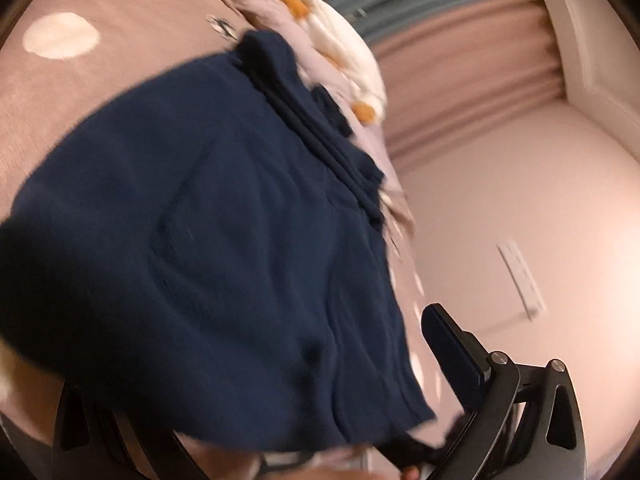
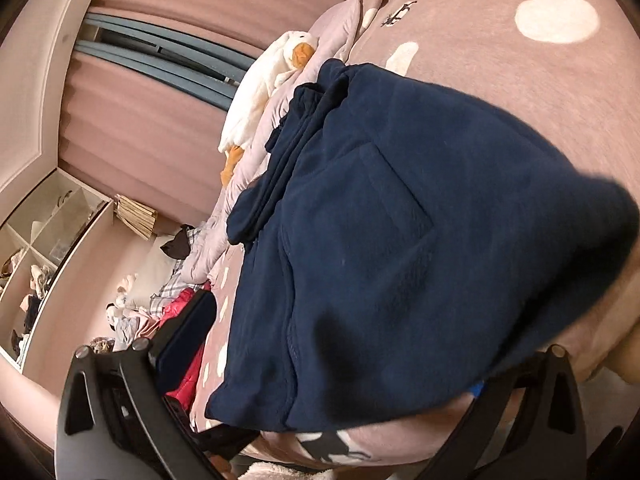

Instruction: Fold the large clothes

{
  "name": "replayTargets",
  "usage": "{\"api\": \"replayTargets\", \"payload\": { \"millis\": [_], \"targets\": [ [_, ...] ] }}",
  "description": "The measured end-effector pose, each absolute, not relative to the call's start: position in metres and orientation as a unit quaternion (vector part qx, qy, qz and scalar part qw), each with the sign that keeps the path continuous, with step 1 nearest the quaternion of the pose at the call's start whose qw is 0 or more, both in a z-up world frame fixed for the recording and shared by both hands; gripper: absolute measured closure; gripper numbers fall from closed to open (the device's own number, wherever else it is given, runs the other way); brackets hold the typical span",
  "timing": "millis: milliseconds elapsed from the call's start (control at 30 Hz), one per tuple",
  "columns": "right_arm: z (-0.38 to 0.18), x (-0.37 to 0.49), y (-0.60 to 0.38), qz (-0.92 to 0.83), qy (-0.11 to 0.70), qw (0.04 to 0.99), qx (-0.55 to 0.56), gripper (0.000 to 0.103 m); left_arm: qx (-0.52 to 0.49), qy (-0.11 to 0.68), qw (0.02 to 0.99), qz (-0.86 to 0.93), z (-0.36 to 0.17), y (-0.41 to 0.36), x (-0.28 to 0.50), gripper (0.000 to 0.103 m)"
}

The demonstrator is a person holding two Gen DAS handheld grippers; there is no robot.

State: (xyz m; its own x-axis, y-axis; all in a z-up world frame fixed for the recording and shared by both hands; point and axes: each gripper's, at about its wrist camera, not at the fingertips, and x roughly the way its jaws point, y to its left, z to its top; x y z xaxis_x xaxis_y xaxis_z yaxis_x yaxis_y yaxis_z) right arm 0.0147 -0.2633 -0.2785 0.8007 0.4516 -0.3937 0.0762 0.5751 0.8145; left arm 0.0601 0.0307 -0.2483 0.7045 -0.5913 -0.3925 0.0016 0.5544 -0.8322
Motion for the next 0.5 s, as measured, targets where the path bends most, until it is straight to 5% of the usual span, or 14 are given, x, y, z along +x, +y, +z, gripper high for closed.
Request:
{"api": "replayTargets", "payload": {
  "millis": [67, 233, 367, 433, 500],
  "targets": [
    [-0.274, 0.017, -0.266, 0.103, 0.293, 0.847, 0.431, 0.006, -0.427, 0.322, 0.828, -0.171, -0.247, 0.034, 0.062, 0.005],
    [-0.278, 0.021, -0.271, 0.066, 0.286, 0.868, 0.401, 0.031, -0.381, 0.327, 0.862, -0.068, -0.263, 0.044, 0.061, 0.066],
    [-0.282, 0.024, -0.261, 0.037, 0.273, 0.900, 0.338, 0.056, -0.380, 0.319, 0.867, -0.051, -0.271, 0.048, 0.064, 0.078],
    [-0.288, 0.026, -0.263, 0.014, 0.271, 0.912, 0.309, 0.085, -0.366, 0.311, 0.876, -0.039, -0.271, 0.047, 0.061, 0.080],
    [-0.295, 0.026, -0.272, 0.027, 0.258, 0.913, 0.314, 0.090, -0.337, 0.304, 0.891, -0.017, -0.269, 0.039, 0.060, 0.080]
  ]
}}
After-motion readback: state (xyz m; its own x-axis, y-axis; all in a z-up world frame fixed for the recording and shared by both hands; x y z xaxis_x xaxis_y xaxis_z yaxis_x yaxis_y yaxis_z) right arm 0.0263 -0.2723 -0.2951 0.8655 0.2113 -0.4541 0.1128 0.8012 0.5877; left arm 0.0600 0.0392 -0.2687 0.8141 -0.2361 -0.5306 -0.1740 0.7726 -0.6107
